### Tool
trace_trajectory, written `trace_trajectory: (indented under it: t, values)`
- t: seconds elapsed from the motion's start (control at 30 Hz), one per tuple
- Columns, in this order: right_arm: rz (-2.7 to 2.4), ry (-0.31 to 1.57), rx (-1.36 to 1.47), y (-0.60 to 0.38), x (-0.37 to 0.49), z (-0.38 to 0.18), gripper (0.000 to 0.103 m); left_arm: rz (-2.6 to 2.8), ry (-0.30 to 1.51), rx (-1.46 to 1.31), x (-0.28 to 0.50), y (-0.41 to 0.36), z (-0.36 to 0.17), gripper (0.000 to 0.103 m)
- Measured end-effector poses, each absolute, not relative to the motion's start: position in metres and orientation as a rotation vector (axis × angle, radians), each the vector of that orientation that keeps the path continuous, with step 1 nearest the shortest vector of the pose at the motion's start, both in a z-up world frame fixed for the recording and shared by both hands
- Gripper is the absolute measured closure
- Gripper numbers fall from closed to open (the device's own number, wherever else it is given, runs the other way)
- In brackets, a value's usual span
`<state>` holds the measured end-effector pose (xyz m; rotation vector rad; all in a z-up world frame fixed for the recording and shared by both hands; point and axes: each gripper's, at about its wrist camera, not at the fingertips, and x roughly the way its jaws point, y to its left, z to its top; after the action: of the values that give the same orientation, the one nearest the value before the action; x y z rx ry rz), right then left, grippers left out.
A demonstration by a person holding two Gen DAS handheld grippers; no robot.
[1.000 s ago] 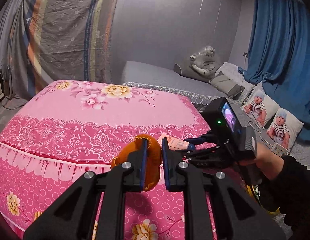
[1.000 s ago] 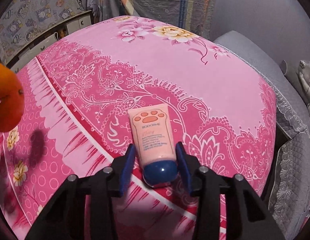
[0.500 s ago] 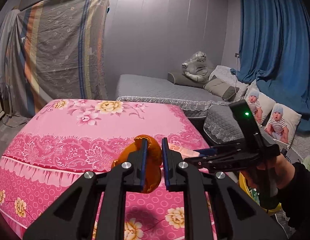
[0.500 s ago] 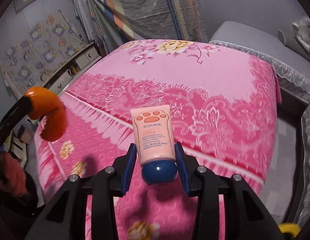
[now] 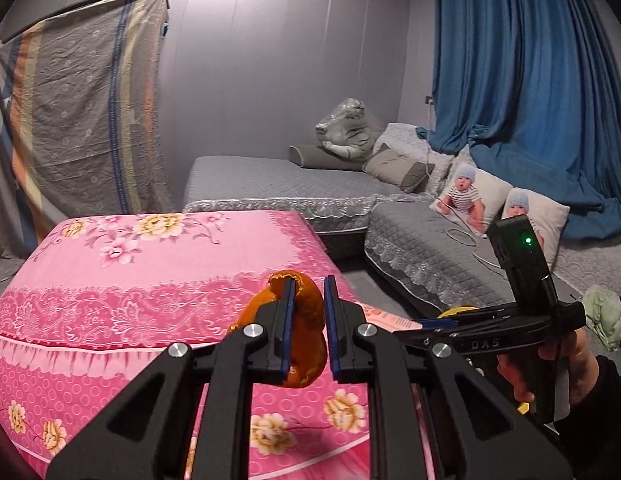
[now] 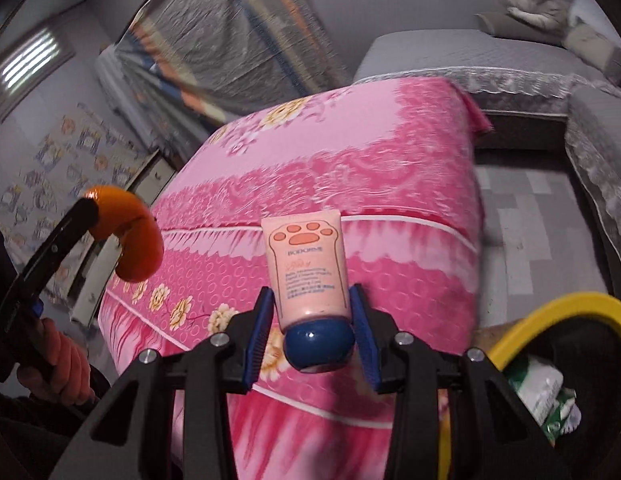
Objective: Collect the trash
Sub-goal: 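Carry orange peel and pink tube over the yellow bin and release both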
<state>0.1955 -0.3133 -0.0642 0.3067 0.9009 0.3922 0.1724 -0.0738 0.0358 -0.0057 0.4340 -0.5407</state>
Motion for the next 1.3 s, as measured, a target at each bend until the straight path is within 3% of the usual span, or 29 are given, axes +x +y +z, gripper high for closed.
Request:
trace_trajectory:
  t: [0.43,0.73,1.03,1.13,1.17,1.2,1.3]
  values:
    - [-0.077,0.775,0.426,-0.452,0.099,-0.066,0.066,-0.845,0.485,0.034,0.162,-0.189,0.03,0.09]
    - [-0.221,0.771,0.555,-0.501,0.059,-0.098,0.066,-1.017,0.637,0.082,0.166,-0.287,-0.015,0.09]
    - [-0.259,0.785,0.64,-0.52,0.04,-0.112,0.065,-1.043,0.733,0.1,0.173,-0.33,-0.049,0.089]
    - [-0.286,0.771,0.656,-0.524,0.035,-0.11,0.06,-1.016,0.761,0.063,0.18,-0.328,-0.052,0.074]
    - [-0.295,0.761,0.663,-0.527,0.033,-0.109,0.05,-1.004,0.757,0.055,0.182,-0.326,-0.05,0.055]
    - [-0.304,0.748,0.671,-0.529,0.031,-0.107,0.047,-0.986,0.744,0.042,0.183,-0.321,-0.048,0.042]
    - [-0.33,0.725,0.674,-0.53,0.025,-0.099,0.046,-0.965,0.723,0.016,0.186,-0.308,-0.041,0.039]
